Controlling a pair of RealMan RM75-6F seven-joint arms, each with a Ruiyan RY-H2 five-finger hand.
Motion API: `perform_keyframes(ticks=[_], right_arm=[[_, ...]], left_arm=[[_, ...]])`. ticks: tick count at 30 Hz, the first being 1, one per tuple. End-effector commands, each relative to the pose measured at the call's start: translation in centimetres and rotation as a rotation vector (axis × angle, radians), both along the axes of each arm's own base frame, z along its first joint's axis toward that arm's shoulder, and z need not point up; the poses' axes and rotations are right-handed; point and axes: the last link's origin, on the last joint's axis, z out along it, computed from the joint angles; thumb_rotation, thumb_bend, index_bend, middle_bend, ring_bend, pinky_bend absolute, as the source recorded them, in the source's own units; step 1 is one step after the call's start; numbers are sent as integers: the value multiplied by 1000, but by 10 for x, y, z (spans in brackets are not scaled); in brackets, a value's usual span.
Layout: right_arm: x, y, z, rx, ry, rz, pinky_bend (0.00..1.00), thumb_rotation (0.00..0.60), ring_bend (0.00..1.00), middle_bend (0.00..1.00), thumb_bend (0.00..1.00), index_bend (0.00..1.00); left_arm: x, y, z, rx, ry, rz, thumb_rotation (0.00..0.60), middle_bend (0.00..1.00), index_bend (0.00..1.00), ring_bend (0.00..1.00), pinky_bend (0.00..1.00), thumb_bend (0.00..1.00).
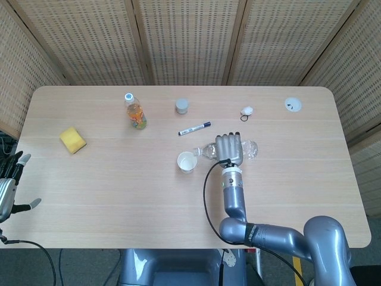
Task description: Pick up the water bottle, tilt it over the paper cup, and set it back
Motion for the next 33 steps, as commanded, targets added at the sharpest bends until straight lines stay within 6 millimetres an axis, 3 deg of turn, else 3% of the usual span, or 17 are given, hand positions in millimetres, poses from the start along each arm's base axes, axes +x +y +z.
perform_keyframes(ticks=[1,33], right_arm=[[0,-2,1,-8,13,-6,854,600,664,635,842,534],[5,-1,0,-47,115,10,858,600,671,637,842,534]], left_arm=[[0,0,0,0,0,0,600,0,0,0,0,0],[-2,1,2,-1,-5,7,600,0,0,0,0,0]])
